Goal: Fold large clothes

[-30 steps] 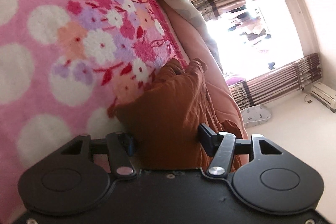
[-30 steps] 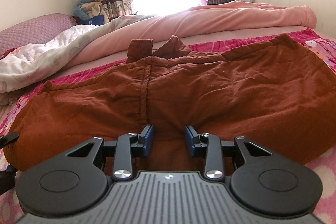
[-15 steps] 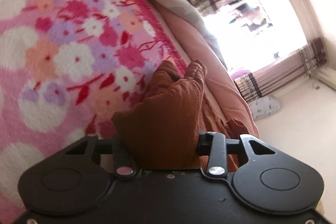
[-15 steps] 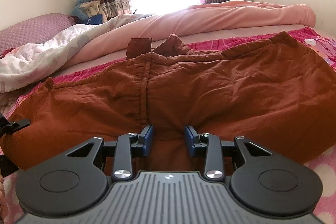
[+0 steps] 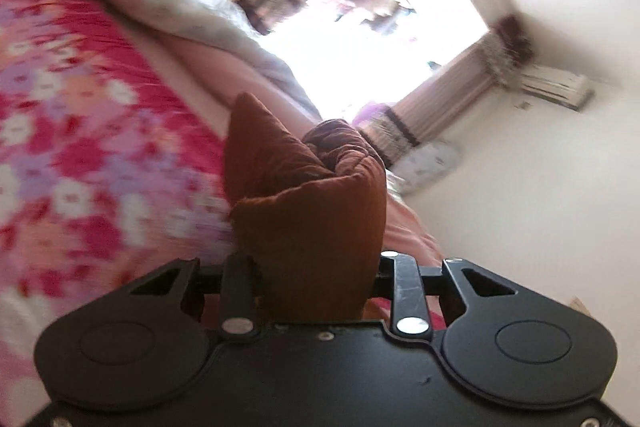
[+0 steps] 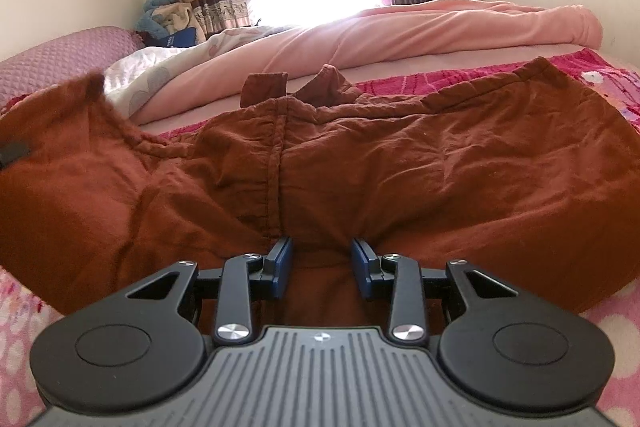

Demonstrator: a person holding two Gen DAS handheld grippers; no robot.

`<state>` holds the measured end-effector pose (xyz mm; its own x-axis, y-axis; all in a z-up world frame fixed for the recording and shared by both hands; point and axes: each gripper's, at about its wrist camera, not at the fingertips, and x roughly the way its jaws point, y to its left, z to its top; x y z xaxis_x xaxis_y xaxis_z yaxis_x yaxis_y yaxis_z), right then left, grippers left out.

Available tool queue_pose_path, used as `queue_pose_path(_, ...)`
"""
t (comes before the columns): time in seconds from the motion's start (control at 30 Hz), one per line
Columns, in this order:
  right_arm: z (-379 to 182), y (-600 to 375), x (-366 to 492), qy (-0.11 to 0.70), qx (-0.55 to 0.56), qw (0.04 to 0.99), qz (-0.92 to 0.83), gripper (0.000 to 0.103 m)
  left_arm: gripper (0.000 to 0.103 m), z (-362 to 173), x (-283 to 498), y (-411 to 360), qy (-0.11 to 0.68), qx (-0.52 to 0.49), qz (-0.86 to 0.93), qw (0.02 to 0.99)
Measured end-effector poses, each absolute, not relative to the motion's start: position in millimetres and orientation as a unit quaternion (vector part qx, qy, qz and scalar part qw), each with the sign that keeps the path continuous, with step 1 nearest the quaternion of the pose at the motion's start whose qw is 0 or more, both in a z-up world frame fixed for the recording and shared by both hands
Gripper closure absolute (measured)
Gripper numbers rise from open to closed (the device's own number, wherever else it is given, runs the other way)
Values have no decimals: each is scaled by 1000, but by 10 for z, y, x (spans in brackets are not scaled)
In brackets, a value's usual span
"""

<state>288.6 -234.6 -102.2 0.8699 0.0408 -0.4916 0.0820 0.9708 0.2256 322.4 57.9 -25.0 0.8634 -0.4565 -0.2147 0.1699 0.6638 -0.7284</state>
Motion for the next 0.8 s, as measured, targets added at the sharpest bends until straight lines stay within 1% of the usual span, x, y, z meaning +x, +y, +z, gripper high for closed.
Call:
queue_pose_path(0.13,-818,-2723,2731,236,163,958,-16,62,77,18,3299,13,189,-338,-234,892)
queue_pose_path(0.27,-693,-3242,2555,210,144,964,-79,58,77,146,3365,-721,195,-307,-299,882)
queue_pose_path(0.33,-705,-3572,2504,211,146,960,-116,58,78,128,3411,-1078,205,-303,-328,871)
queue_pose_path(0.47,-822,-4158,2378,219,185,945,-158,58,78,-79,3518,-1872,245,-292,-380,843)
queue_pose_path(0.57,-946,-4394,2308,225,200,938,-172,58,77,-487,3620,-2463,310,-268,-377,830)
queue_pose_path(0.63,-1023,-4500,2276,230,205,935,-176,58,71,-786,3665,-2815,354,-202,-364,838)
queue_pose_path(0.67,-1050,-4544,2264,232,210,934,-174,58,69,-897,3650,-2948,360,-169,-362,843)
queue_pose_path(0.7,-1062,-4594,2250,232,216,933,-171,58,64,-945,3608,-3026,348,-141,-368,851)
queue_pose_path(0.73,-1063,-4632,2248,232,221,932,-168,58,53,-930,3539,-3066,331,-122,-375,857)
queue_pose_path(0.8,-1047,-4691,2233,228,234,931,-163,58,39,-814,3492,-3048,319,-136,-410,844)
